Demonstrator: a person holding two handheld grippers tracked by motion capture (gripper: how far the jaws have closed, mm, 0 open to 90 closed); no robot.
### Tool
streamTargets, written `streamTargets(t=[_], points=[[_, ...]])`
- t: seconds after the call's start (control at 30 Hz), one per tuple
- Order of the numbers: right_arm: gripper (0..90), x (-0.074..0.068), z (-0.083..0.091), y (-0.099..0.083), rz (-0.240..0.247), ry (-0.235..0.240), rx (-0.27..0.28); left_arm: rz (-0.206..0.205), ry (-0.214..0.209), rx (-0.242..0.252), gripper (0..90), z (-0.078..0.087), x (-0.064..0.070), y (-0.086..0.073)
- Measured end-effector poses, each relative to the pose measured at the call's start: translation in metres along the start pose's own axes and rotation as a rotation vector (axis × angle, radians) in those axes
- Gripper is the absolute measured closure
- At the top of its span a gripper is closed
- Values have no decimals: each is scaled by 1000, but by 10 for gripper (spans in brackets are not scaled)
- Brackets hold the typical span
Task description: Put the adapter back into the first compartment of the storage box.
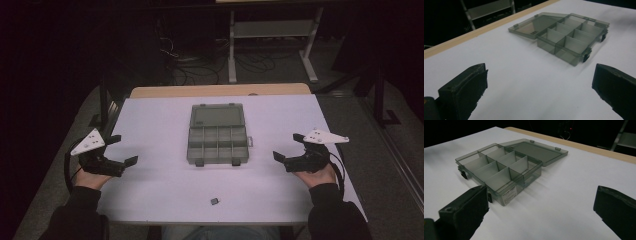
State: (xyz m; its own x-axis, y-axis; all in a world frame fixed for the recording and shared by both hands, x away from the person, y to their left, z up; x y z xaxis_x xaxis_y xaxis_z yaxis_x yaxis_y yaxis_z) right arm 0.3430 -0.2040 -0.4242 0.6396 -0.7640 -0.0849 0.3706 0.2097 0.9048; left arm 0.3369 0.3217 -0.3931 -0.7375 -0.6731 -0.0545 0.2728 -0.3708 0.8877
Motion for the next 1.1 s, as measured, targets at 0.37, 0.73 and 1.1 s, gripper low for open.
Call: streamTargets(t=[0.37, 0.73, 1.1], points=[[0, 0, 0, 0, 11, -3, -1, 8, -47, -46, 0, -16, 10, 15], [0, 0, 1, 0, 11, -6, 1, -7, -65, -78, 0, -26, 17, 25], [0, 1, 4, 2, 11, -11, 13, -36, -101, -100, 0, -40, 29, 30]])
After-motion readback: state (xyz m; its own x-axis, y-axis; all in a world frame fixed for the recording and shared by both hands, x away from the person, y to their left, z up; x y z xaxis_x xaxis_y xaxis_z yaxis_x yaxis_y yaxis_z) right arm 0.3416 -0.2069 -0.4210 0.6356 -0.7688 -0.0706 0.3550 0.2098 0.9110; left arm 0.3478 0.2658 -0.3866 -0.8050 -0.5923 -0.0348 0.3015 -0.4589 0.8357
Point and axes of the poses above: each handheld gripper's, and its own axes: z roughly backward along the jaws, y roughly out of its top, x roughly to its right, the point moved 5 cm from there along -z, roughly forward along the jaws
